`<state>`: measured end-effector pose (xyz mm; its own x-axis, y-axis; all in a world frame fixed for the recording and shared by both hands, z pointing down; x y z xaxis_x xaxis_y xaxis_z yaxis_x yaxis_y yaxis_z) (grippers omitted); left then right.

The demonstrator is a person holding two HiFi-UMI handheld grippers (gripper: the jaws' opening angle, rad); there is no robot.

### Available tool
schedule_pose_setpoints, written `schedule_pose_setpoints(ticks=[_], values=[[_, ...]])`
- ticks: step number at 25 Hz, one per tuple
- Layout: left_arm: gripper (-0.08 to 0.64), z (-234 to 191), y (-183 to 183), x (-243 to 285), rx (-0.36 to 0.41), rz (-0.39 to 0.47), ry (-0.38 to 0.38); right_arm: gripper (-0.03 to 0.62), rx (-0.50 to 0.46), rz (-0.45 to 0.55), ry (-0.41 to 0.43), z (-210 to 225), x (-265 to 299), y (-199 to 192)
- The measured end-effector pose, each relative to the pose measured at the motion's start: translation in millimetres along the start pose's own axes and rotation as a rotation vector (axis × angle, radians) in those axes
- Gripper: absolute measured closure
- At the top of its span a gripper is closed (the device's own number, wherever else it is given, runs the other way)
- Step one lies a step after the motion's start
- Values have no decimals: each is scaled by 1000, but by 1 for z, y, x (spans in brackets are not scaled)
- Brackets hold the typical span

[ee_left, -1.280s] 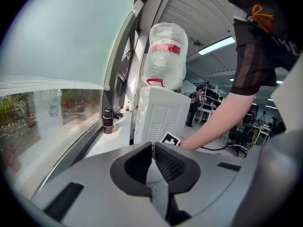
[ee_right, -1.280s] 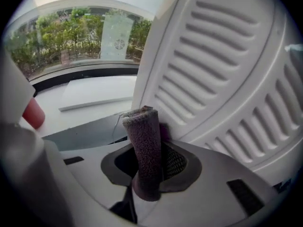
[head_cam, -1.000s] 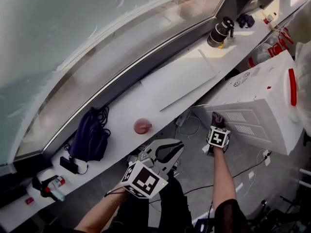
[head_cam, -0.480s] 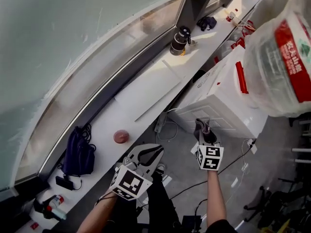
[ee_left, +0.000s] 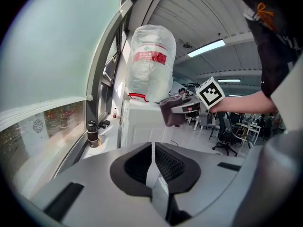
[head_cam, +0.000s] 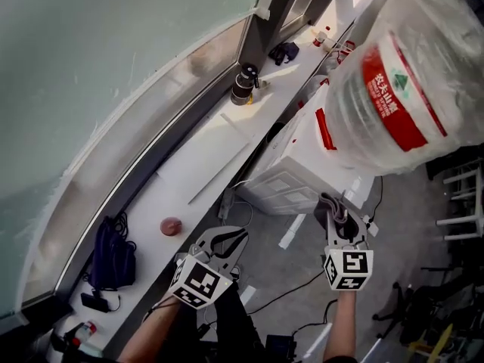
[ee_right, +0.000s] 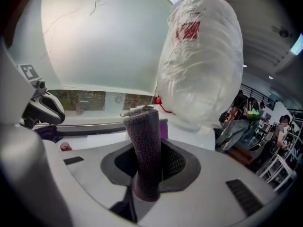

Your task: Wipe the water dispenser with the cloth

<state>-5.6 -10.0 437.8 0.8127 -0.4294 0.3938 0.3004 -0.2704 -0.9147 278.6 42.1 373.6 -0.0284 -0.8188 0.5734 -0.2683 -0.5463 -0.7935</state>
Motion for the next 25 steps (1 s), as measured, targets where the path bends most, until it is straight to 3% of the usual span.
schedule_pose_setpoints(ticks=[5, 10, 25], values=[[529, 3, 9, -2, -2, 14, -7, 488, -31, 13, -39, 17, -4, 16], [529, 1, 3, -2, -9, 15, 12, 488, -49, -26, -18, 14, 24, 3], [529, 0, -41, 3, -79, -33, 93, 486, 78, -194, -33, -5, 131, -113]])
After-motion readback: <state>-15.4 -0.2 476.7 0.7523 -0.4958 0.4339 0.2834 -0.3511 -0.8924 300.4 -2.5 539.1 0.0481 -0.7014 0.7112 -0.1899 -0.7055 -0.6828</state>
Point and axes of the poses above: the fingertips, and each gripper's own axes: x forward along the fingers, z to its right, y out of its top, the point moved 10 cm from there along -x, backward along the fingers, and after that the axes turned 11 degrees about y, right-handed, at the moved point
